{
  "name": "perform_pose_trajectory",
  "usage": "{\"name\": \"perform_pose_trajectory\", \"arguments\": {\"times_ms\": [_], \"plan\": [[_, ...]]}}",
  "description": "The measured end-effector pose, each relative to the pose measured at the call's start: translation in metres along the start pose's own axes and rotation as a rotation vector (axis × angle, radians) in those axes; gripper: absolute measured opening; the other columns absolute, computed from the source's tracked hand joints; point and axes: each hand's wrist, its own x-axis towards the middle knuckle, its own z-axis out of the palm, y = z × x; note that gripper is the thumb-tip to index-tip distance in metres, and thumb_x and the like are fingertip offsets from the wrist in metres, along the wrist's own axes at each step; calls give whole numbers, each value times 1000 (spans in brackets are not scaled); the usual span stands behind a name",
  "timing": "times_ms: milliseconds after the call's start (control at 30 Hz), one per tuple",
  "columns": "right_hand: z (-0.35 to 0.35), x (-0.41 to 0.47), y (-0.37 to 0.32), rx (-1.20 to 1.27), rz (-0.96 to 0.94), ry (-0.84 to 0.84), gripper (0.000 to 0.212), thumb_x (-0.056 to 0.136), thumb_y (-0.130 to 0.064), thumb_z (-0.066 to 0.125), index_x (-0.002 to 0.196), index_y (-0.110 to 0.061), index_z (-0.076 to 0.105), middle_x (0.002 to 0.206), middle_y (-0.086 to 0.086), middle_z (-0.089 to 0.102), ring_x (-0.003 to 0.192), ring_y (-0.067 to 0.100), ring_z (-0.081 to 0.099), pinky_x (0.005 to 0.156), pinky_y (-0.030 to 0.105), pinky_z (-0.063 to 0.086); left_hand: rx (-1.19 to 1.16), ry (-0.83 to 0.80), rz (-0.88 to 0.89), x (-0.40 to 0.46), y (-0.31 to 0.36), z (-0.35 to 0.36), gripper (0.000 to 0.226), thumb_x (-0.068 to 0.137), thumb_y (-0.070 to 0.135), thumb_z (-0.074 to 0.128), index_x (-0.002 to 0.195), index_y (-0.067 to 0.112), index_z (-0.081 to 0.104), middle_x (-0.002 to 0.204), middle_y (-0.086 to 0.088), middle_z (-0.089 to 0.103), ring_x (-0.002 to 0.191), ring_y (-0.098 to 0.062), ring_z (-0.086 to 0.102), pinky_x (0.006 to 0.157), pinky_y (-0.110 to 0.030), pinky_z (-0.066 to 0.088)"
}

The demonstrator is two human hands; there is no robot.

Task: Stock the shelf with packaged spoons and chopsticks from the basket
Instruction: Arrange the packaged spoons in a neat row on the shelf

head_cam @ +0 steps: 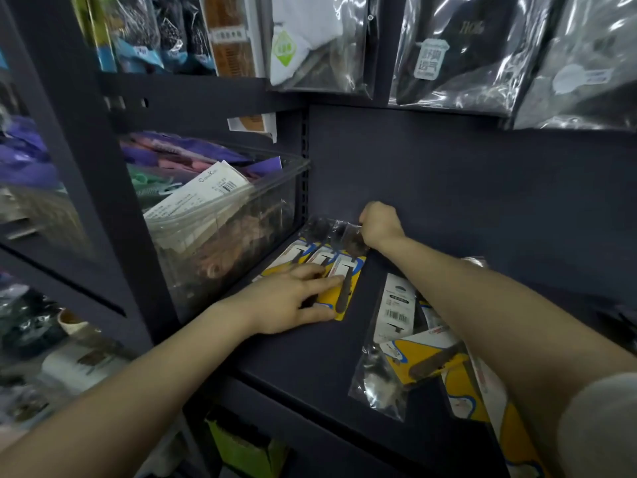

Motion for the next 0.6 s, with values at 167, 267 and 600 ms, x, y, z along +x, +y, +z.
{"name": "perform_pose_trajectory", "arguments": {"times_ms": [167, 267, 600], "plan": [[-12, -20, -1, -271, -126, -87, 30, 85, 1, 49, 115, 1, 50, 124, 19, 50, 111, 37, 54, 79, 36, 45, 62, -11, 30, 5, -6, 2, 83, 67, 77, 10, 138, 41, 33, 148, 4, 29, 132, -21, 30, 113, -31, 24], [-29, -38, 2, -333, -260, -179, 29, 85, -4, 55, 114, -2, 52, 122, 17, 48, 110, 34, 51, 81, 35, 44, 119, -38, 21, 11, -6, -1, 51, 88, 59, 25, 138, 46, 30, 148, 8, 28, 129, -22, 29, 111, -36, 26], [-78, -82, 28, -192, -308, -849, 69, 78, -24, 73, 138, -26, 40, 133, -10, 40, 123, 7, 38, 99, 19, 30, 84, 0, 32, 13, -6, 0, 47, 93, 49, 27, 139, 40, 32, 149, 10, 30, 133, -20, 28, 112, -36, 23]]}}
